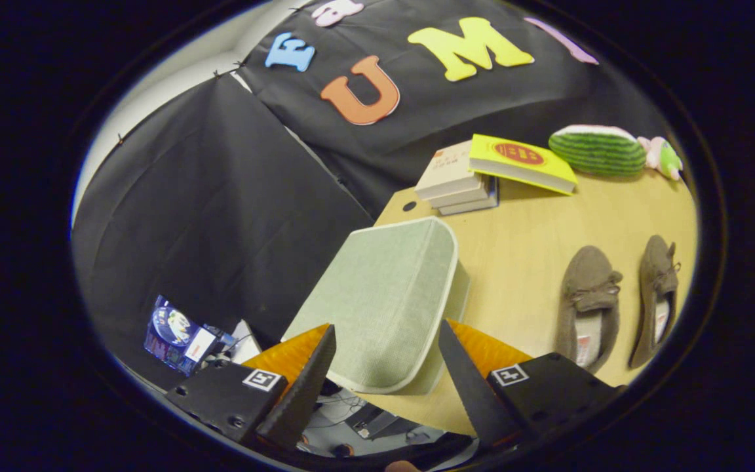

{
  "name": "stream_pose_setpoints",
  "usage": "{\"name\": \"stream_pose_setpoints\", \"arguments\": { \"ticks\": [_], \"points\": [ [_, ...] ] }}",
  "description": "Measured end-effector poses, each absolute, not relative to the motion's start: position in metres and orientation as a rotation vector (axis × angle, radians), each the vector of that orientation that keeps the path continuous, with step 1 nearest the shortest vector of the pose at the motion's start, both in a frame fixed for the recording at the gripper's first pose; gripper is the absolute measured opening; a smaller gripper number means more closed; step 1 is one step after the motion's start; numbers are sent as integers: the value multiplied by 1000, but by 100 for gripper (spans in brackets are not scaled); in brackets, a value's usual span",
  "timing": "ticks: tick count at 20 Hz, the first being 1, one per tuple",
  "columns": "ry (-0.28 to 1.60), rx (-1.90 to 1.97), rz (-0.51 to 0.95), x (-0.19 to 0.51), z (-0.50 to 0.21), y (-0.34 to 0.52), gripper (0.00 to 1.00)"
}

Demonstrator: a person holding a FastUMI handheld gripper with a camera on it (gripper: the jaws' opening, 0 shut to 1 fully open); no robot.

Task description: Open the storage box then place both shoes into the box .Put the left shoe in first, then the right shoe, with the right side of both shoes facing outward in a uniform manner.

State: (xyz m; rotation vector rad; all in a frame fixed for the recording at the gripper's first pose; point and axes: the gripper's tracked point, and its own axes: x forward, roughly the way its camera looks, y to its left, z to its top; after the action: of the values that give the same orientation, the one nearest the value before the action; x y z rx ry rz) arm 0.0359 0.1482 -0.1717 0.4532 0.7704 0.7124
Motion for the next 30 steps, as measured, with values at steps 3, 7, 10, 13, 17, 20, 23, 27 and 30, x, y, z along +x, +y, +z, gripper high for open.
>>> {"name": "stream_pose_setpoints", "arguments": {
  "ticks": [3, 7, 10, 13, 17, 20, 23, 27, 30],
  "points": [
    [873, 502, 763, 43, -201, 162, 100],
    [974, 598, 791, 46, -221, 170, 100],
    [1040, 705, 810, 46, -220, 174, 97],
    [1068, 767, 818, 49, -216, 178, 89],
    [1081, 778, 794, 52, -210, 170, 75],
    [1060, 782, 775, 54, -206, 158, 51],
    [1057, 807, 761, 52, -199, 151, 22],
    [1048, 830, 796, 49, -177, 154, 6],
    [1011, 771, 816, 42, -158, 159, 6]
  ]
}}
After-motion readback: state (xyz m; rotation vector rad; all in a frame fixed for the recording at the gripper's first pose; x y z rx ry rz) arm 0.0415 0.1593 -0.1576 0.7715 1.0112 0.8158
